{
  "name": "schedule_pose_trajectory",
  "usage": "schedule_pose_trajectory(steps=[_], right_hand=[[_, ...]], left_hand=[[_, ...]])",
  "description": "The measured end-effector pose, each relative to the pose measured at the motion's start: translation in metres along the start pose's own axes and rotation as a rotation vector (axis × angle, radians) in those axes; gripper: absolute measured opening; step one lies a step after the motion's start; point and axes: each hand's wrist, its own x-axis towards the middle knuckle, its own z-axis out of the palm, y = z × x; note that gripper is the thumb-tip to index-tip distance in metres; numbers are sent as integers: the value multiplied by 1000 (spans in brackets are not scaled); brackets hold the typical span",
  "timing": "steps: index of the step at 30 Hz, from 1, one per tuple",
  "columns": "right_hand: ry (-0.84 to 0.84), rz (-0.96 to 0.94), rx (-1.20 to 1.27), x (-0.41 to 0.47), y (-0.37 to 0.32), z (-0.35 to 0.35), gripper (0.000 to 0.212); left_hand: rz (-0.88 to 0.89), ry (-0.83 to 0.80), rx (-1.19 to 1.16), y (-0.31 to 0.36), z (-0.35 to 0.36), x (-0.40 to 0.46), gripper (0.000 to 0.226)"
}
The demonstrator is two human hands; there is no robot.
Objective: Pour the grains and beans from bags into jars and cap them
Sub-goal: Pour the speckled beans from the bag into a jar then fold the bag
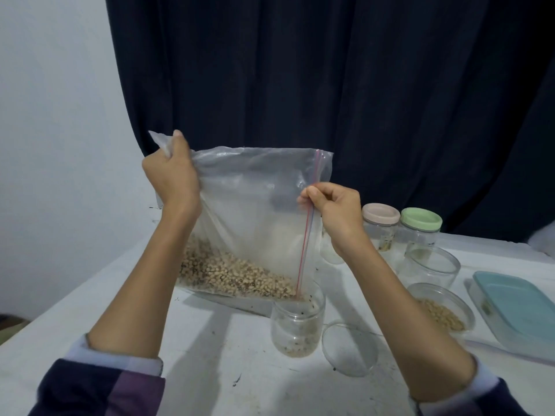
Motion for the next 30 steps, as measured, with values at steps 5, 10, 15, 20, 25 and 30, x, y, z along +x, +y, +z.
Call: schedule_pose_trajectory(steps=[5,10,15,20,25,30], right_hand=[[-12,-10,0,1,-4,3,28],[3,-22,-16,3,-7,7,27],[26,-29,-20,2,-7,12,29],[19,-23,-29,2,-7,13,27],[16,-24,-25,2,-8,13,25],[4,-22,-13,2,-10,13,22]], left_hand=[[-4,8,-20,0,-5,1,50],[4,21,-33,3,-8,3,50],[8,26,-36,3,-11,7,49],[4,38,-34,3,-13,7,50],[6,43,-32,2,-14,7,51],[16,48,-39,3,-15,7,50]])
